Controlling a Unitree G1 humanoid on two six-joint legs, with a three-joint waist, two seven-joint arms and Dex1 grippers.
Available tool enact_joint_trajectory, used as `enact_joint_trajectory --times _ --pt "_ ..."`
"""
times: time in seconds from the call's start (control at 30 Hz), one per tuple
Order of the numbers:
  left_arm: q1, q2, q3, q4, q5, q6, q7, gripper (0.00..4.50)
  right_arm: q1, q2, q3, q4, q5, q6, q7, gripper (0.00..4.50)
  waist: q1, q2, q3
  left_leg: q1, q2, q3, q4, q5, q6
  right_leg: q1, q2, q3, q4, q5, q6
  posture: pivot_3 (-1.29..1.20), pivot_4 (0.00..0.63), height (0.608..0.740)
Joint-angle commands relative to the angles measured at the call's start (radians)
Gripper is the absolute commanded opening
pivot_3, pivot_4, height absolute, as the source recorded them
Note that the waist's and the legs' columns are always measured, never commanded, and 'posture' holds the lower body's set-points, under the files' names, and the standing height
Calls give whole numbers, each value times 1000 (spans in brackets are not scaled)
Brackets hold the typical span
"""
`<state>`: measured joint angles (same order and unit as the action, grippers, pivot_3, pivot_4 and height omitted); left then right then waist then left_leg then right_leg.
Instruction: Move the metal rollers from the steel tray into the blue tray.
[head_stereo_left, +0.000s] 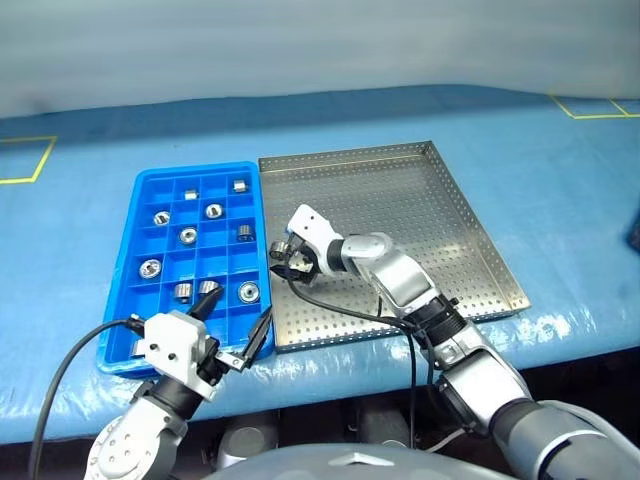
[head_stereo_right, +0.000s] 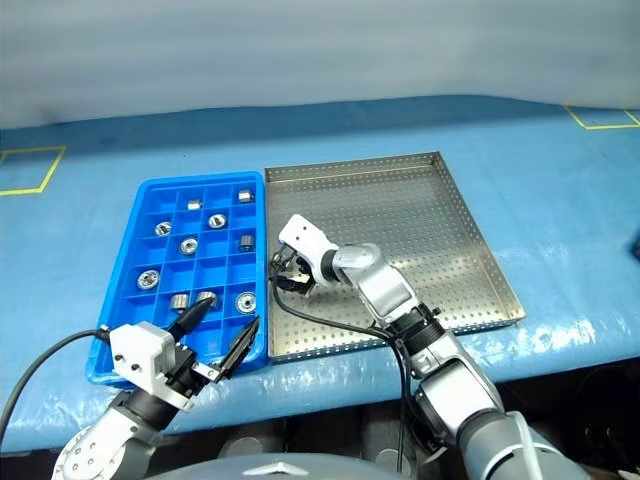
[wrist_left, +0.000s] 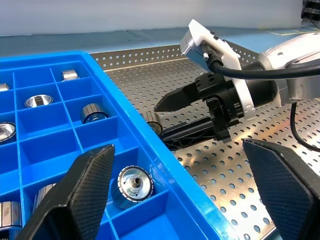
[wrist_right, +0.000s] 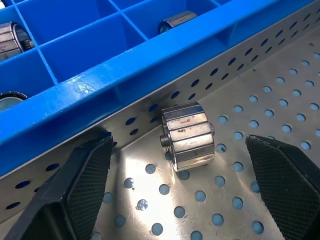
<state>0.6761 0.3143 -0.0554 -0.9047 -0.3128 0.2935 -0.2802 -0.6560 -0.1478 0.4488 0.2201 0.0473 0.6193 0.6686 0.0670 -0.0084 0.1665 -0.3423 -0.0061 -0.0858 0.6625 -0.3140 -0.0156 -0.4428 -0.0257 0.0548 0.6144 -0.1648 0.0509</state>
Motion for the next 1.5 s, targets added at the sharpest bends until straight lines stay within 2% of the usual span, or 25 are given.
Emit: enact_joint_trajectory --times 0.03,0.1,0.2,0.4,0.67,0.83,0.97,1.23,1.5 --pt "0 -8 -11 -41 12 -29 7 4500 -30 42 -4 45 -19 -39 -22 4097 -5 0 0 0 0 0 0 0 0 0 0 0 1 0 0 351 150 740" --pt "0 -9 -15 -42 15 -28 10 4500 -33 48 -6 64 -29 -51 -24 3600 -11 0 0 2 0 0 0 0 0 0 0 0 5 -1 -2 359 150 740" --pt "1 -11 -18 -43 19 -29 16 4500 -30 56 -12 70 -32 -57 -21 2572 -7 0 0 2 0 0 1 0 0 0 1 0 13 -3 -5 360 150 740" --pt "2 -16 -26 -43 26 -30 19 4500 -22 56 -20 61 -42 -57 -19 736 -4 -1 0 4 0 -2 1 2 1 -1 1 0 14 -3 -5 358 150 740" --pt "0 -17 -26 -37 26 -34 15 4500 -10 41 -64 -31 -46 -42 -66 738 7 -1 1 1 0 -2 0 2 1 -3 1 0 11 -3 -5 355 150 740" --pt "-2 -17 -20 -32 25 -37 15 4500 -44 77 -129 -96 -57 -63 -182 738 11 -1 1 1 0 -2 0 2 1 -3 1 0 11 -3 -5 354 150 740" --pt "-4 -19 -13 -29 27 -39 20 4500 -82 115 -127 -120 -64 -98 -212 738 9 -1 1 1 0 -2 0 2 1 -3 1 -1 11 -4 -5 361 150 740" --pt "17 -29 -9 -33 41 -51 35 4500 -105 203 -66 -71 -57 -147 -183 738 20 -1 1 1 0 -3 0 2 1 -3 0 -1 11 -4 -5 406 150 740" --pt "89 -53 -13 -47 69 -96 58 4500 -48 282 10 -6 -28 -156 -103 738 36 -1 1 1 0 -4 -1 2 1 -3 0 -3 11 -5 -6 466 150 740"
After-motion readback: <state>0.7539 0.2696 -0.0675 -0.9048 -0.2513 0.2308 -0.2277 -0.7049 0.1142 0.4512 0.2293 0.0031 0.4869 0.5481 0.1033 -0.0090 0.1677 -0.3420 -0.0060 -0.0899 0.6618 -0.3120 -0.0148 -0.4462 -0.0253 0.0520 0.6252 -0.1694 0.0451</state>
